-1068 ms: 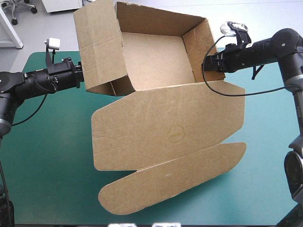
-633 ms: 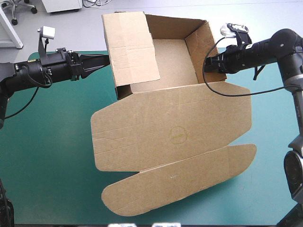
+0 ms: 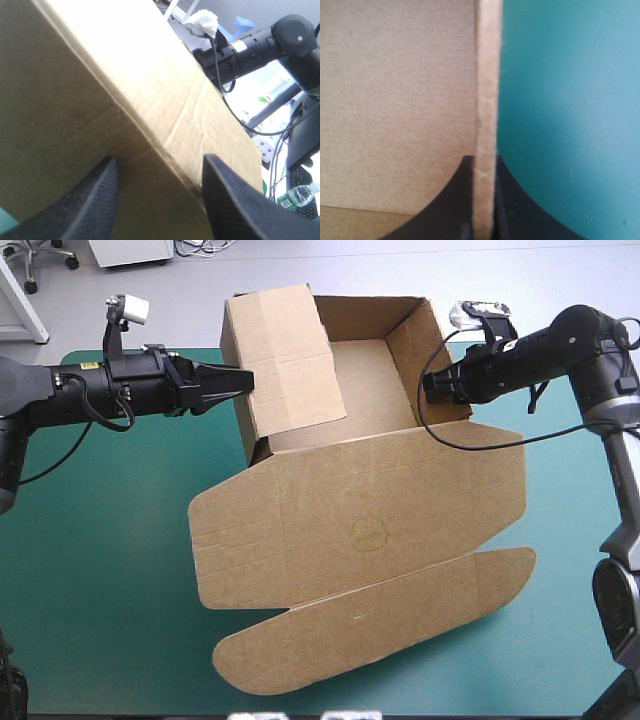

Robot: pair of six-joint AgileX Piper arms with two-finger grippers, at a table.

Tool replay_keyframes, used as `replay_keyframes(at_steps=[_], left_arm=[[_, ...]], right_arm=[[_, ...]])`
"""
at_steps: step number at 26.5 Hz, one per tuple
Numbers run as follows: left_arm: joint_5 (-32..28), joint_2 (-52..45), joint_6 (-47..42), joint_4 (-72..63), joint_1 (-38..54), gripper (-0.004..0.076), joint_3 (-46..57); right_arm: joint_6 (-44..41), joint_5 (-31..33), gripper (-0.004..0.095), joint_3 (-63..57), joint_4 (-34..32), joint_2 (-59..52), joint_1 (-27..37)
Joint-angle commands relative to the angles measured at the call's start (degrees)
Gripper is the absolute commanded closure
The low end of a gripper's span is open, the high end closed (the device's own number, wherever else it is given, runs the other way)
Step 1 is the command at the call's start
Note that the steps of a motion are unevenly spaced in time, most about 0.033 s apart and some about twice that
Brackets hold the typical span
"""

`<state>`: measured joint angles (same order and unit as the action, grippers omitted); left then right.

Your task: Fold the box

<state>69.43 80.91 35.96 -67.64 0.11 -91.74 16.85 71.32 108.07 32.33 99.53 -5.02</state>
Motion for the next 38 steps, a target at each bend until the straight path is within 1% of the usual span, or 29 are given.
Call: replay_keyframes(at_steps=[1,4,5,6,7,9,10,15,21,26,30,32,36,38], left_arm=[[-1.7,-2.1,-5.0,3.3,-0.9,0.0349,-3.4],[-1.6,-2.1,-6.9,6.9,-2.0,0.0349,-3.4],[-2.1,-2.1,-7.1,6.6,-2.0,0.0335,-3.4],[-2.3,-2.1,-7.4,6.2,-2.0,0.0318,-3.4],[-3.2,-2.1,-9.1,6.1,-2.0,0.0276,-3.4],[-3.9,-2.1,-10.9,6.0,-2.0,0.0228,-3.4],[-4.0,-2.1,-11.7,5.8,-2.0,0.022,-3.4],[-5.2,-2.1,-11.9,2.4,-2.0,0.0219,-3.4],[-7.4,-2.1,-13.6,3.2,-3.0,0.0221,-3.4],[-11.5,-2.1,-15.1,9.7,-7.3,0.0255,-3.7],[-13.8,-2.1,-17.1,14.3,-10.7,0.026,-4.0],[-14.4,-2.1,-20.4,20.1,-12.5,0.026,-4.6],[-16.0,-1.8,-24.4,27.0,-15.7,0.026,-6.7],[-15.7,-1.3,-27.1,30.3,-17.0,0.026,-8.1]], right_arm=[[-0.5,-0.5,0.0924,1.7,3.8,-2.5,-0.3],[-0.5,-0.5,0.0925,1.7,3.8,-2.5,-0.3],[-0.5,-0.5,0.0925,1.7,3.8,-2.5,-0.6],[-0.5,-0.5,0.0925,1.7,3.4,-2.5,-0.9],[-0.5,-0.6,0.0925,1.7,2.9,-2.5,-1.5],[-0.5,-0.8,0.0925,1.7,1.5,-2.5,-2.7],[-0.5,-0.8,0.0925,1.7,1.5,-2.5,-2.8],[-0.9,-0.9,0.0925,1.7,1.2,-2.5,-3.0],[-2.0,-1.2,0.0923,1.7,-0.3,-2.5,-3.0],[-2.0,-1.2,0.0923,1.7,-0.5,-2.5,-3.0],[-2.3,-1.2,0.0923,1.7,-0.5,-2.5,-3.0],[-2.3,-1.2,0.0923,1.7,-0.5,-2.5,-3.0],[-2.7,-1.3,0.0923,1.7,-1.6,-2.5,-3.7],[-2.8,-1.3,0.0923,1.7,-2.1,-2.4,-4.1]])
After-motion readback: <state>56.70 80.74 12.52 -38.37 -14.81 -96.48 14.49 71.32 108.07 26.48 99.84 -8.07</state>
